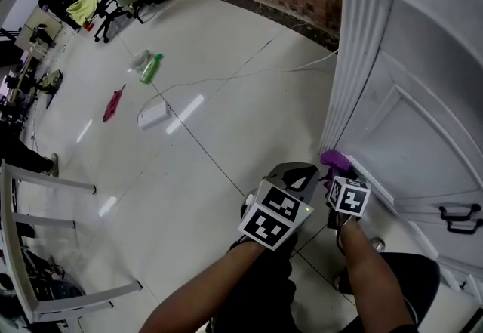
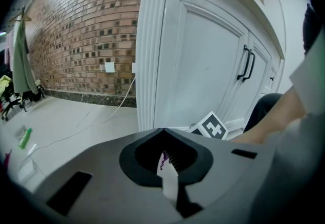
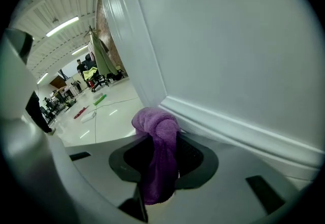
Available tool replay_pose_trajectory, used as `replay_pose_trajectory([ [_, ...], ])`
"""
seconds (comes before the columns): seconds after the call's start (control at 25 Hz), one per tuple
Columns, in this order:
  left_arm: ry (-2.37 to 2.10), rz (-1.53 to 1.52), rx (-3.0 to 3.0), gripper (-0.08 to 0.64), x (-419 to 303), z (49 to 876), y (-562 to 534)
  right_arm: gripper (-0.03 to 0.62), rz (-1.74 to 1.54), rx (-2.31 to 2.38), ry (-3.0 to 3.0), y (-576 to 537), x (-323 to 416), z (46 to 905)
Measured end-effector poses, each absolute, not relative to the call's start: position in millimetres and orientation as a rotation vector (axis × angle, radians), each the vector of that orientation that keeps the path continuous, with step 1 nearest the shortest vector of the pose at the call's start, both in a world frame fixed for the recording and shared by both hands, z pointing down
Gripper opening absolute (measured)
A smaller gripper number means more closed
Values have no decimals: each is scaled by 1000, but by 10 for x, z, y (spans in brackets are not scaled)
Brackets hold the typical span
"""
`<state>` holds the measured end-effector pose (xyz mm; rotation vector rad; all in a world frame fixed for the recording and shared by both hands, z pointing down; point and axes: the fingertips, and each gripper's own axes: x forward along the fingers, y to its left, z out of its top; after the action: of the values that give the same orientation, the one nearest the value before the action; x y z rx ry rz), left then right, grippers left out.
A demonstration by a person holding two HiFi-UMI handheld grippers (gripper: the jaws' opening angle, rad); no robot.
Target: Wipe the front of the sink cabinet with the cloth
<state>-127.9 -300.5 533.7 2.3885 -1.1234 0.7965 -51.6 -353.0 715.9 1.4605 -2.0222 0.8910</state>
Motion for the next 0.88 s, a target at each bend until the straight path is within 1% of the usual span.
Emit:
replay_pose_trajectory([
  [0.24,-1128,788,2396,5,-1313,5328,-2992,117,915,1426,-2004,-3467,-533,7151],
  [0.48,-1139,752,2432,5,-1231,5075,-2970,117,919,1414,-2070,-3388,-511,6792],
  [0.64,-1163,719,2462,5,-1233,4887,-2880,117,823,1411,-2187,-3321,-535,6293],
  [0.88,-1250,647,2511,5,-1281,4422,-2694,117,604,1397,-2394,-3191,-645,5165],
])
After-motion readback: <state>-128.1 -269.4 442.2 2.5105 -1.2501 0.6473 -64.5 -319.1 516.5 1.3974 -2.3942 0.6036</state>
